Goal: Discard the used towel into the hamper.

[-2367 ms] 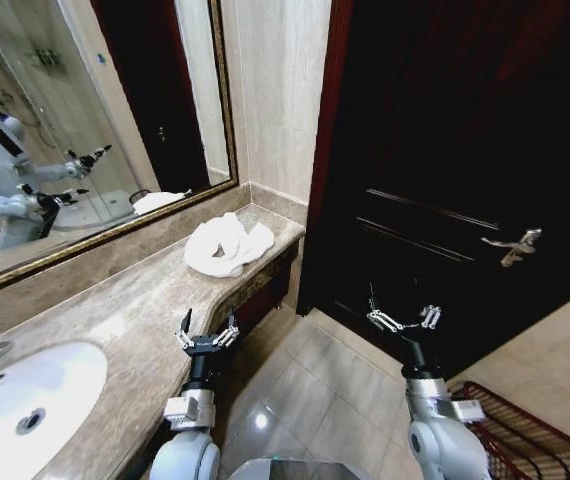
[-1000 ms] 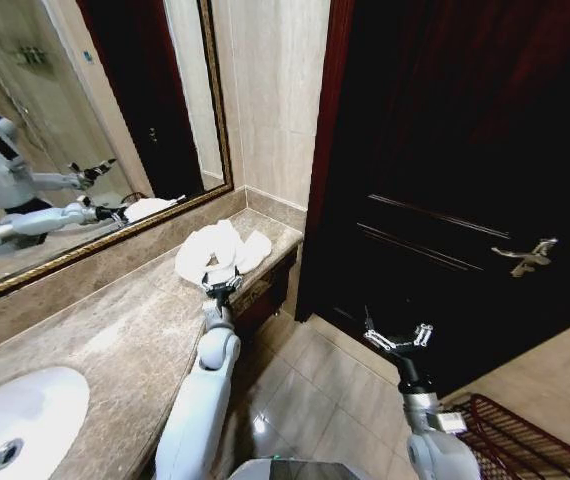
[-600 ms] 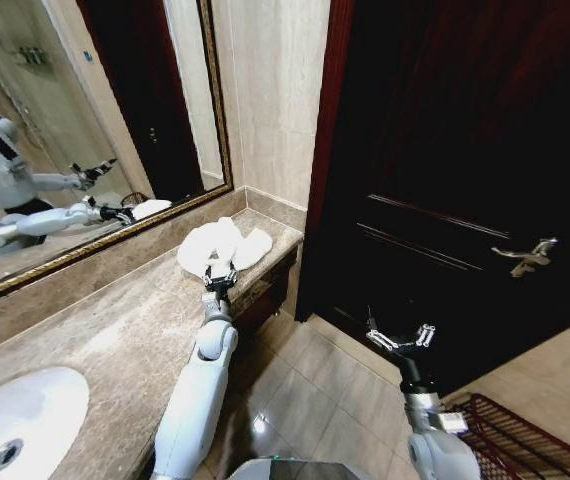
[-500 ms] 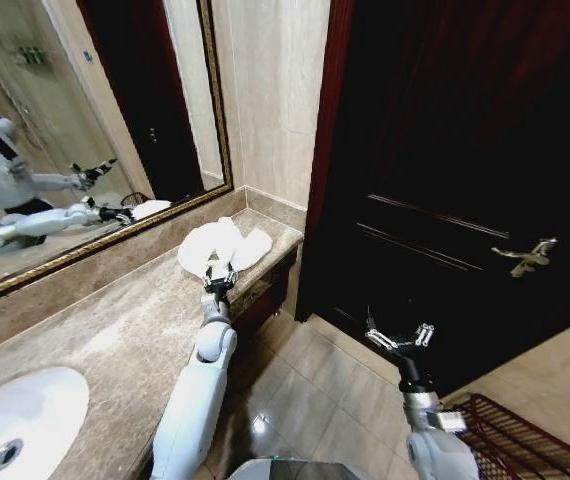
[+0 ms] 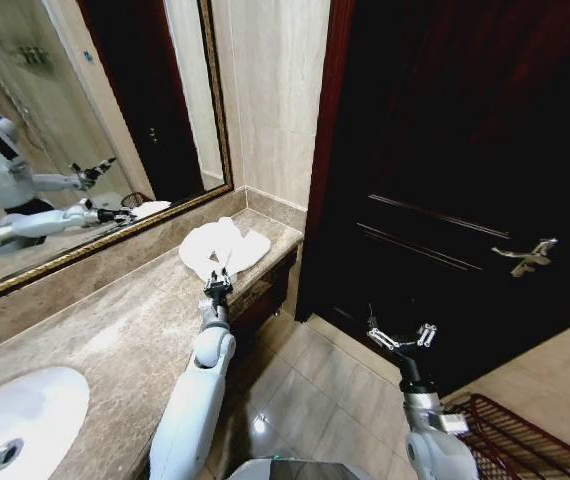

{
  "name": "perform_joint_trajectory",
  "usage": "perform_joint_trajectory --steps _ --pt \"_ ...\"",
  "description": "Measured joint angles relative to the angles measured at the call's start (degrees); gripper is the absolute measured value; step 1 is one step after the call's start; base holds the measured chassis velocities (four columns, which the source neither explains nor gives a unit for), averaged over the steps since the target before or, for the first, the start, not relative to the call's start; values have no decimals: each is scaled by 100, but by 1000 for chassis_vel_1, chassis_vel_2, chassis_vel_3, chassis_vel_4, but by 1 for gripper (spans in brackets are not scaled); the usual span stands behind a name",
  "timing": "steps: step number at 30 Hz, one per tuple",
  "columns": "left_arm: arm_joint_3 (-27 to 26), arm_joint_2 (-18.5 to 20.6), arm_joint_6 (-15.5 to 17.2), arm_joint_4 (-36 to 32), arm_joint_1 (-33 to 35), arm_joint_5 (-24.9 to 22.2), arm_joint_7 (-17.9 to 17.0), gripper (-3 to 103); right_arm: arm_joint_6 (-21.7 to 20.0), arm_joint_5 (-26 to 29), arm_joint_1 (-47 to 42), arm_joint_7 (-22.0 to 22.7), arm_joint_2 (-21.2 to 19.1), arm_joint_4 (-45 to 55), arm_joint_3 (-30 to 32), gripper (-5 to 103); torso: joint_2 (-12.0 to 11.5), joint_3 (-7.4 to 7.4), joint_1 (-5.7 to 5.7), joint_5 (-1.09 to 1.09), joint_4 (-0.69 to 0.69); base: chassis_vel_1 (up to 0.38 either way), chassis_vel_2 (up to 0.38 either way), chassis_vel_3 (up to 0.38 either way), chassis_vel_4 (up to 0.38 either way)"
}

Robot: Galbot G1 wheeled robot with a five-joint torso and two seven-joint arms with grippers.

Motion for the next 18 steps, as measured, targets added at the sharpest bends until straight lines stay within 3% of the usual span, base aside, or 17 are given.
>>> perform_joint_trajectory --steps 6,9,18 --pt "-38 -26 -220 -30 129 -6 92 4 11 1 -8 -19 24 10 -3 100 0 0 0 0 0 0 0 0 0" --pt "-81 -72 -506 -152 313 -10 215 4 44 -1 -22 -20 55 11 -20 100 0 0 0 0 0 0 0 0 0" --pt "-219 -140 -703 -921 896 13 434 4 85 -5 -35 -15 113 37 -87 100 0 0 0 0 0 0 0 0 0"
